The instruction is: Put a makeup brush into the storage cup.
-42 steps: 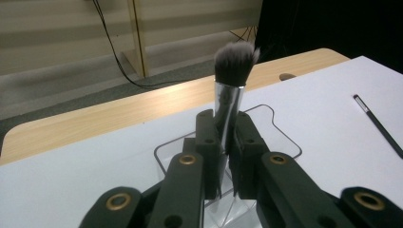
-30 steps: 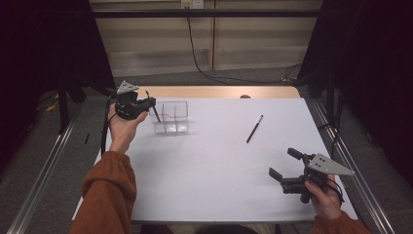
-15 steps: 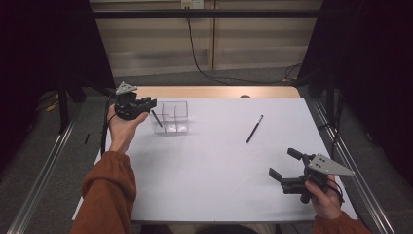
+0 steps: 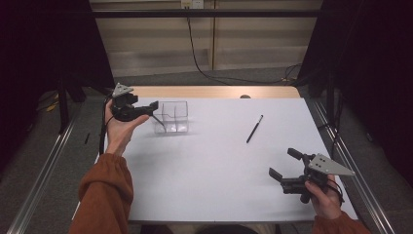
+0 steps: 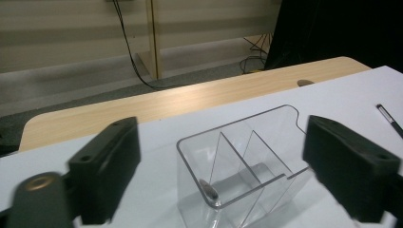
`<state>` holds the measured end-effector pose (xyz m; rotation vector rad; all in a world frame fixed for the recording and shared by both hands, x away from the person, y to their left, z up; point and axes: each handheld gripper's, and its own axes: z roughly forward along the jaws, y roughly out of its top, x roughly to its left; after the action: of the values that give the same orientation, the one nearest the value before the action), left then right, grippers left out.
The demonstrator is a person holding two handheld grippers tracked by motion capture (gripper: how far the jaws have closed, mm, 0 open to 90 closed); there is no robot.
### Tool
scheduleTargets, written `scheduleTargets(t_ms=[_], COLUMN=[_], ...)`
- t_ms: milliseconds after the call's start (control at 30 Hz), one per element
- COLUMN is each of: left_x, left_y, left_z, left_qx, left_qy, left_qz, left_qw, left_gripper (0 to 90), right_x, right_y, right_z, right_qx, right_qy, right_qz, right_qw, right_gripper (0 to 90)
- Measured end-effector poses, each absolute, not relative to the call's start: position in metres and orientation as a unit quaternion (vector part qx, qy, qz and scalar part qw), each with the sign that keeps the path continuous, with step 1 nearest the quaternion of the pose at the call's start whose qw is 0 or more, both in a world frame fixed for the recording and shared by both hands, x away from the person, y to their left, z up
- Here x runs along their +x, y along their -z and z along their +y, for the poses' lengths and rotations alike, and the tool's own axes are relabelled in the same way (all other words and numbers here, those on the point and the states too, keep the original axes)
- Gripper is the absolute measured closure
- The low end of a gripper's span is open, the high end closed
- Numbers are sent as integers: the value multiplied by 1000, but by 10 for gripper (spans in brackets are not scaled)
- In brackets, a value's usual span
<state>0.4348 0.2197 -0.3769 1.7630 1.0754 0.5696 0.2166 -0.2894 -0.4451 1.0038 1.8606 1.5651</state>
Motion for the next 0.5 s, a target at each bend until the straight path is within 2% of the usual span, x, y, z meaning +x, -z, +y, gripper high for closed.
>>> scheduleTargets(t_ms=[133, 233, 500], left_x=[433, 431, 420], left_y=[376, 375, 375], left_z=[221, 221, 224], left_qx=[721, 722, 721], left_qy=[-227, -223, -238], left_qz=[436, 432, 409], left_qw=[488, 492, 507], left_gripper=[46, 24, 21], right_x=[217, 217, 217], right_y=[445, 445, 445], right_z=[-289, -289, -290], right_qx=[369, 370, 372], right_qy=[-576, -576, -576], right_qz=[684, 684, 682], right_qw=[253, 253, 253], right_gripper=[0, 0, 0])
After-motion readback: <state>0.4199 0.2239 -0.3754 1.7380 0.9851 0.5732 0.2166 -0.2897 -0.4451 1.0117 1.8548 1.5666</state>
